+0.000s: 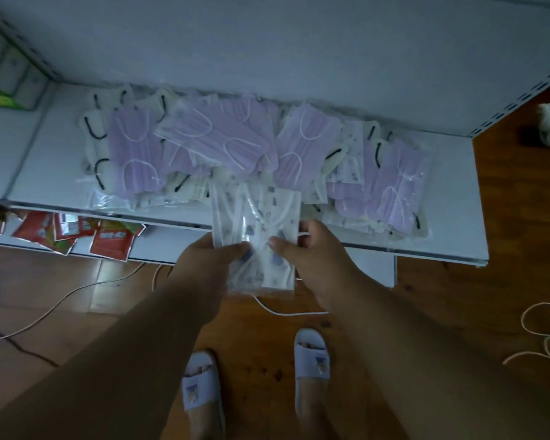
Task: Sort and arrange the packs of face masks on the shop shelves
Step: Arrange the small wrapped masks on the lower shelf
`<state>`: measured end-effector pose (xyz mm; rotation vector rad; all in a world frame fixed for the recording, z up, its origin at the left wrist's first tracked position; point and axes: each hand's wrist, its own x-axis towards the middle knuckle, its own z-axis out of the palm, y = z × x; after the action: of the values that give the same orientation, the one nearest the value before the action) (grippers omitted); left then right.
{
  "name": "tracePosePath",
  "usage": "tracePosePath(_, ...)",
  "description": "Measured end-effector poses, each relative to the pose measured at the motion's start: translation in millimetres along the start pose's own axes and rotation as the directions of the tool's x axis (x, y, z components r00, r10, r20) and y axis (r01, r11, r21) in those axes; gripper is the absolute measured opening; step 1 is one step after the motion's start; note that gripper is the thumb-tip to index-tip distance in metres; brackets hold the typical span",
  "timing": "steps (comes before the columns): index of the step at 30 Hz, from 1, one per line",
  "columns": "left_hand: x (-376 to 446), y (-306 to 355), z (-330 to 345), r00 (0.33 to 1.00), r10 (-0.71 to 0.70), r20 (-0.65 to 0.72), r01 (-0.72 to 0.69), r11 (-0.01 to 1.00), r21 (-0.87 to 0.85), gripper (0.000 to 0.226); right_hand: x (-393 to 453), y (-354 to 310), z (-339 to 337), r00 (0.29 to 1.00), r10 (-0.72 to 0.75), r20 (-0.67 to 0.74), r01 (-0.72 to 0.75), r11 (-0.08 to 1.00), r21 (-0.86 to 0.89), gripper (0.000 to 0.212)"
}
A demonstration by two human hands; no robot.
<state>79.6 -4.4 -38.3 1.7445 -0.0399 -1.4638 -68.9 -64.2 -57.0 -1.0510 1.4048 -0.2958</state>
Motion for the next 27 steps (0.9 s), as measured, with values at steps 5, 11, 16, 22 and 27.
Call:
tracePosePath(5,-33.2,11.7,-47.2,0.988,-0.11,0.11,0.125,0.982,-0.142,0.034,-33.5,-14.1,31.0,0.988,0.146,0.05,-0.151,0.842,0.518,0.014)
tracePosePath(11,-63.2,4.6,-99.6,0.996,0.091,0.001,-0.091,0.995,0.043,0.01,-85.6,-13.6,77.2,0.997,0.077,-0.016,-0.061,0.888,0.455,0.012)
tracePosePath(16,-98.4,1.9,-115.7,0.991,0.134,0.02,-0.135,0.991,0.027,0.017,-128.7,-4.9,90.1,0.97,0.089,-0.227,0.003,0.926,0.376,0.012)
tracePosePath(22,-141.1,-10.8,-120.3,0.967,0.239,0.086,-0.246,0.966,0.078,0.016,-179.3,-8.6,83.6,0.986,0.053,-0.16,0.031,0.874,0.484,0.02)
tracePosePath(27,-225.1,-3.5,-110.3,0.909,0.416,0.028,-0.415,0.896,0.159,0.015,-255.0,-40.1,52.4,0.997,-0.049,-0.068,0.078,0.834,0.546,0.021)
